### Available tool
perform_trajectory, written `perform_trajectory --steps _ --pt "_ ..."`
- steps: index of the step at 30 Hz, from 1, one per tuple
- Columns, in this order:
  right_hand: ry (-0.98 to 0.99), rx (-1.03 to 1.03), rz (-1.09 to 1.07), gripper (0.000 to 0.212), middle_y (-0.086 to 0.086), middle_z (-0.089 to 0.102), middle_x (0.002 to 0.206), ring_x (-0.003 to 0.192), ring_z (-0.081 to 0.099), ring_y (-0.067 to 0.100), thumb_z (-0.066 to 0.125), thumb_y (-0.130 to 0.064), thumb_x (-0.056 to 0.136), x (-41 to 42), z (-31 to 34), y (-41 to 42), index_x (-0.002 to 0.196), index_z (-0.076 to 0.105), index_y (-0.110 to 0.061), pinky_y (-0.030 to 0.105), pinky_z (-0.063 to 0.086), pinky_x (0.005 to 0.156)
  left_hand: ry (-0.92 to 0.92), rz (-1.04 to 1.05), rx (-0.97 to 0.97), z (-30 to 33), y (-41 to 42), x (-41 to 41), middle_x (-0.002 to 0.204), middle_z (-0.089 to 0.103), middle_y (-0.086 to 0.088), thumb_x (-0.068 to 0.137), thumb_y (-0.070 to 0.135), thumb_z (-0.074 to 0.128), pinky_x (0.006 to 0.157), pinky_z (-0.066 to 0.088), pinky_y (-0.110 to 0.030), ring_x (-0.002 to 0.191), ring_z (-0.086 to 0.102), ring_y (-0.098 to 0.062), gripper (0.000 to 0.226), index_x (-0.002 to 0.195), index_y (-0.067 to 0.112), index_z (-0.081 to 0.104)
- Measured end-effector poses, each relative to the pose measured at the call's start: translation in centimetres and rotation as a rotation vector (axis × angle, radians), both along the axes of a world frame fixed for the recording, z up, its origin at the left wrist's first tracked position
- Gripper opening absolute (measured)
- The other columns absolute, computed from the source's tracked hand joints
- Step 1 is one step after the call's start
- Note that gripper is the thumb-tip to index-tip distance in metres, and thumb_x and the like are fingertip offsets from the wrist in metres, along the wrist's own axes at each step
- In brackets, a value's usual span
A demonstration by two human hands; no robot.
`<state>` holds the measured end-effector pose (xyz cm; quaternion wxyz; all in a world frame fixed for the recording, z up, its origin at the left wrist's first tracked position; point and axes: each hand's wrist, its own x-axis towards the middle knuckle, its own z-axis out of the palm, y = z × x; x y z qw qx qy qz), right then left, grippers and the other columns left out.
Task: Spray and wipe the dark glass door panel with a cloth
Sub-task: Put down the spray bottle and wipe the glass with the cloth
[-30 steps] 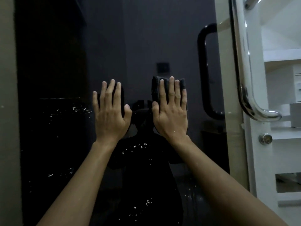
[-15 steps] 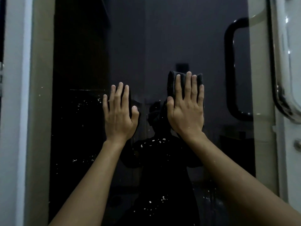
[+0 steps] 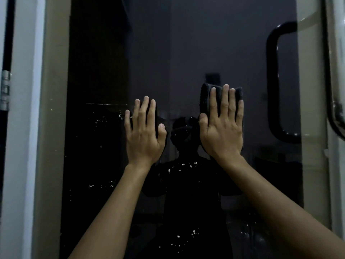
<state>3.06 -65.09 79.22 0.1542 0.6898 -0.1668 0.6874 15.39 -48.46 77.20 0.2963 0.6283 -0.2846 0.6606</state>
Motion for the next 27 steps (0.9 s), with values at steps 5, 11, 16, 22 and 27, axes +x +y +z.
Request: perform_trajectory --steps 5,11,16,22,27 --pt "-0.013 0.024 -0.002 0.068 0.015 -0.002 0.171 0.159 -0.004 0.028 0.021 -0.042 0.105 0.6 -0.2 0.9 0.164 0.005 -0.014 0.05 0.001 0.128 0.002 0.015 -0.002 -0.2 -0.1 -0.1 0.167 0.025 -0.007 0.1 0.035 0.033 0.126 0.013 -0.054 0.157 0.014 -0.026 0.062 0.157 0.011 0.031" --pt "-0.01 -0.023 -0.004 0.067 0.017 0.002 0.171 0.159 0.0 0.031 0.025 -0.041 0.105 3.3 -0.5 4.8 0.164 0.01 -0.012 0.051 0.004 0.128 -0.024 -0.033 0.012 0.0 0.4 -0.1 0.165 0.031 -0.007 0.103 0.035 0.029 0.125 0.016 -0.053 0.155 0.02 -0.027 0.058 0.156 0.011 0.036" --pt "-0.017 -0.017 -0.001 0.067 0.017 0.004 0.171 0.159 0.002 0.031 0.025 -0.041 0.105 5.5 -0.6 7.7 0.164 0.011 -0.012 0.05 0.003 0.128 -0.07 -0.147 0.048 0.3 3.3 1.0 0.164 0.033 -0.009 0.103 0.033 0.029 0.122 0.024 -0.05 0.154 0.024 -0.027 0.057 0.154 0.009 0.039" --pt "-0.022 -0.009 0.014 0.068 0.017 0.004 0.171 0.159 0.002 0.032 0.025 -0.042 0.104 7.9 -0.8 10.6 0.164 0.011 -0.013 0.051 0.003 0.128 -0.008 -0.121 -0.046 0.3 9.2 5.1 0.164 0.031 -0.01 0.102 0.035 0.029 0.124 0.018 -0.05 0.154 0.022 -0.028 0.06 0.155 0.009 0.036" --pt "-0.021 -0.002 0.018 0.069 0.017 0.003 0.171 0.159 0.001 0.031 0.024 -0.043 0.104 9.3 -0.8 12.5 0.164 0.01 -0.013 0.05 0.002 0.128 -0.001 -0.08 -0.03 -0.3 12.2 8.1 0.163 0.032 -0.012 0.101 0.035 0.031 0.124 0.019 -0.053 0.154 0.024 -0.03 0.06 0.154 0.008 0.038"
